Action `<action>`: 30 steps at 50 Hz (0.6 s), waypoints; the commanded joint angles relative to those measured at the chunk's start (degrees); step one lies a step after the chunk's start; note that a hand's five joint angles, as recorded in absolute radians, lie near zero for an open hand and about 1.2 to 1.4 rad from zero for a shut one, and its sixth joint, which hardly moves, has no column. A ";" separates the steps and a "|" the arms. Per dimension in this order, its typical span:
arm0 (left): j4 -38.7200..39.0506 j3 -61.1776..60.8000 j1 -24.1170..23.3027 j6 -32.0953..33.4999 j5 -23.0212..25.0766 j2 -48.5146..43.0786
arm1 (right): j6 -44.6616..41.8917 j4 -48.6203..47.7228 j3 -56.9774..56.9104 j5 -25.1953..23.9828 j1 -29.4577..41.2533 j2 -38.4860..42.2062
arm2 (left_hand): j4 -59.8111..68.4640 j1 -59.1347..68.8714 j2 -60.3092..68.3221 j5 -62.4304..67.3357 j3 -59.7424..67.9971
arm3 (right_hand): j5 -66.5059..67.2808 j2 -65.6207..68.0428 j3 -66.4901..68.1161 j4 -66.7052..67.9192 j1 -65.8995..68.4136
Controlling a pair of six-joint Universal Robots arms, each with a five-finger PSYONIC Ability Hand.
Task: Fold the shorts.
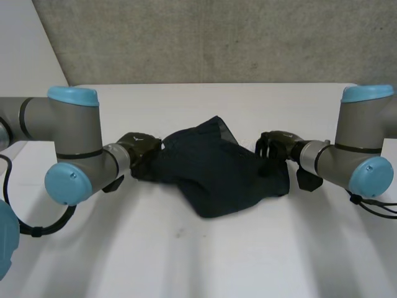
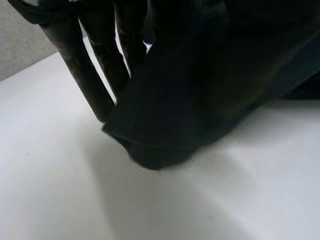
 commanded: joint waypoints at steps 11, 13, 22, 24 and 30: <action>0.45 -3.03 -2.68 0.69 -3.36 31.11 | -10.42 -2.08 7.94 0.07 0.60 -32.19 | 21.33 20.16 20.56 22.04 20.82 | 32.49 29.93 30.38 30.30 35.84; 0.45 -3.03 -2.77 0.69 -3.81 34.12 | -10.34 -3.14 8.73 0.16 0.60 -35.64 | 21.33 20.16 20.56 22.04 20.82 | 32.49 29.93 30.38 30.30 35.84; 0.27 0.65 -2.42 0.78 -5.83 48.27 | -10.34 -4.20 6.38 3.14 -0.10 -53.83 | 21.33 20.16 20.56 22.04 20.82 | 32.49 29.93 30.38 30.30 35.84; 0.19 0.75 -2.50 0.78 -5.92 49.68 | -10.34 -3.76 5.14 3.58 -0.10 -54.81 | 21.33 20.16 20.56 22.04 20.82 | 32.49 29.93 30.38 30.30 35.84; -0.52 -1.53 -2.68 0.78 -6.01 50.92 | -10.42 0.80 2.68 3.50 -0.02 -54.56 | 21.33 20.16 20.56 22.04 20.82 | 32.49 29.93 30.38 30.30 35.84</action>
